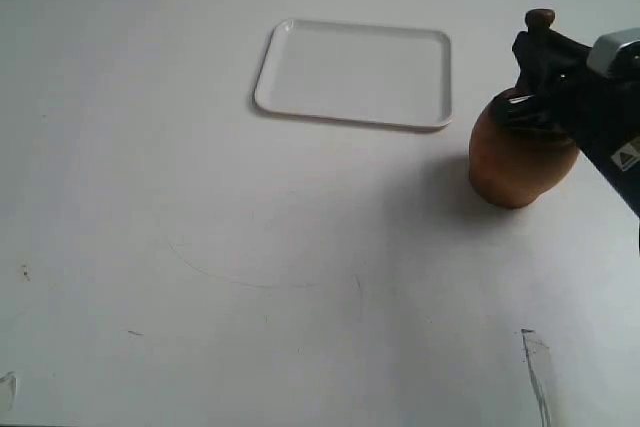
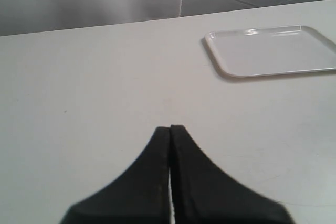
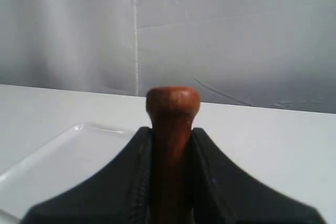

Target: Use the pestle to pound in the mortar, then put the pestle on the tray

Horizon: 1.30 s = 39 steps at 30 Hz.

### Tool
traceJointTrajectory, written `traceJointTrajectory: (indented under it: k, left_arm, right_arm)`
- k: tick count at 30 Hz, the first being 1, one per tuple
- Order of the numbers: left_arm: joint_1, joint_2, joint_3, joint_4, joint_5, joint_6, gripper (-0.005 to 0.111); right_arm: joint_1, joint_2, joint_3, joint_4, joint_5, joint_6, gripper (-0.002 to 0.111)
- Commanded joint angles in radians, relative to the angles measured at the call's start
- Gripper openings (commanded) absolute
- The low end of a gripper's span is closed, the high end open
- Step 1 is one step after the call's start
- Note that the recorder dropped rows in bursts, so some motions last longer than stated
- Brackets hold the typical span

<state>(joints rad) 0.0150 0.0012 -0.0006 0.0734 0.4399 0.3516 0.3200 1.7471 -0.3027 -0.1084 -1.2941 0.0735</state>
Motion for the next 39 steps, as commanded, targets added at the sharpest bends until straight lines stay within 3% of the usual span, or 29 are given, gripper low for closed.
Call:
traceJointTrajectory:
  k: [1,7,10,14,19,25,39]
  left_arm:
    - [-0.008,-0.001,0.001,-0.007,-0.003,-0.008,0.000]
    - [-0.008,-0.001,0.001,-0.007,-0.003,-0.008,0.000]
    - [-0.008,-0.001,0.001,-0.007,-0.003,-0.008,0.000]
    - [-0.008,-0.001,0.001,-0.007,-0.003,-0.008,0.000]
    - [-0.008,-0.001,0.001,-0.007,-0.003,-0.008,0.000]
    - [-0.008,-0.001,0.001,-0.007,-0.003,-0.008,0.000]
    - [-0.008,-0.001,0.001,-0.007,-0.003,-0.008,0.000]
  right_arm:
    - [-0.003,-0.098,0.008,0.035,0.073,-0.022,0.000]
    - [-0.003,-0.593,-0.077,-0.056,0.073,0.030,0.000]
    - [-0.003,-0.731,-0.168,-0.069,0.282,0.031,0.000]
    - [-0.003,-0.612,-0.152,-0.088,0.352,0.001,0.000]
    - [-0.003,-0.330,-0.032,-0.066,0.073,0.005,0.000]
    - [-0.003,-0.048,0.002,-0.035,0.073,-0.043,0.000]
    - [-0.003,-0.033,-0.020,0.027,0.073,-0.062,0.000]
